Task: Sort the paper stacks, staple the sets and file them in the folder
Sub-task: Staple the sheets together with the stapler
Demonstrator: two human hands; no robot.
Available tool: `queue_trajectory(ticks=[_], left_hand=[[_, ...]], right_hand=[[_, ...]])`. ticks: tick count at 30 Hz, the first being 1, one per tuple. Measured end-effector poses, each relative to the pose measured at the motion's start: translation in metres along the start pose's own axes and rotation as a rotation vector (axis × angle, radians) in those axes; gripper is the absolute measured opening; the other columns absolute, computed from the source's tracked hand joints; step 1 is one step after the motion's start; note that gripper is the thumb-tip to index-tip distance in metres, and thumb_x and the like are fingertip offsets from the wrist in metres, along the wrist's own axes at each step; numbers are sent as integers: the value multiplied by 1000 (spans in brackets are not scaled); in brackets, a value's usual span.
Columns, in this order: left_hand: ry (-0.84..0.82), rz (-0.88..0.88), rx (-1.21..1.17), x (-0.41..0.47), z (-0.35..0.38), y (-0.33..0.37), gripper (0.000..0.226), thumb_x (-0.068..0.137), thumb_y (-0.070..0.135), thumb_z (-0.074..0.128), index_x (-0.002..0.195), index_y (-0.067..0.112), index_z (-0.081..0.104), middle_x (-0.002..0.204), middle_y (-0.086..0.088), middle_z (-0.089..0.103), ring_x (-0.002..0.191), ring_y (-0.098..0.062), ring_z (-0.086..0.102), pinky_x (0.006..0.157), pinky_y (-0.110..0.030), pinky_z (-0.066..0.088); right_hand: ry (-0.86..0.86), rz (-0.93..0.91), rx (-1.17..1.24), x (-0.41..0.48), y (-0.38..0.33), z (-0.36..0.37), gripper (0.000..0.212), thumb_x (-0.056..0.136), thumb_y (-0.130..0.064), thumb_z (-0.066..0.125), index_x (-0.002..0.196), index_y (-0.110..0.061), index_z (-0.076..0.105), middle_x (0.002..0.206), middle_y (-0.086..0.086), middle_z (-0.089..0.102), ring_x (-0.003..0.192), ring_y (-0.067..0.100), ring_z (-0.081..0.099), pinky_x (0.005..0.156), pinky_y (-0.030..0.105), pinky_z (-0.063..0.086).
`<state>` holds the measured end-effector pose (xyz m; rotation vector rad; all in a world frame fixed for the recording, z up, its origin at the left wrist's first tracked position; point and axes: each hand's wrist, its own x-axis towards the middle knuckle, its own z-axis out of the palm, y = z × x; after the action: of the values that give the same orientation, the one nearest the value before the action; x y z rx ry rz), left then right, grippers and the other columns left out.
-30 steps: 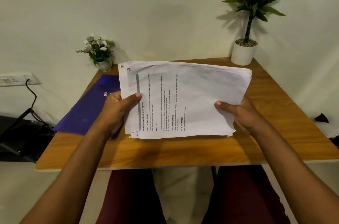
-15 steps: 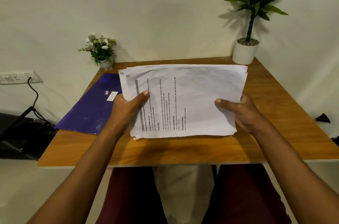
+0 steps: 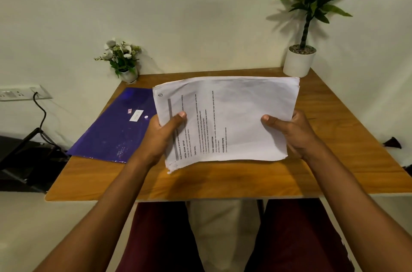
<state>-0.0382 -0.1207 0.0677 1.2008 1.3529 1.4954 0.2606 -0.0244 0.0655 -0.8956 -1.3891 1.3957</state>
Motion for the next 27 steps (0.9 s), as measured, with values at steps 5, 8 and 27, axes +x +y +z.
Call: queue_trajectory(ticks=[5, 8, 27], left_hand=[[124, 42, -20, 5, -7, 6, 27, 94, 34, 61, 108, 12, 69, 105, -10, 77, 97, -31, 75, 85, -48, 61], [128, 68, 8, 4, -6, 3, 27, 94, 34, 62, 112, 14, 67, 105, -5, 78, 97, -26, 76, 81, -42, 63], [82, -46, 157, -26, -3, -47, 32, 90, 28, 69, 112, 5, 70, 86, -2, 78, 68, -15, 74, 56, -22, 57]], right_hand=[[28, -25, 11, 4, -5, -3, 66, 42, -56, 95, 98, -27, 75, 104, -10, 78, 97, 10, 74, 77, 22, 58], [48, -24, -11, 5, -4, -2, 50, 58, -43, 87, 102, -28, 70, 100, -15, 77, 96, 7, 73, 81, 27, 58], [61, 76, -143, -23, 55, 5, 36, 81, -16, 80, 108, -33, 62, 100, -27, 74, 95, -1, 70, 84, 24, 57]])
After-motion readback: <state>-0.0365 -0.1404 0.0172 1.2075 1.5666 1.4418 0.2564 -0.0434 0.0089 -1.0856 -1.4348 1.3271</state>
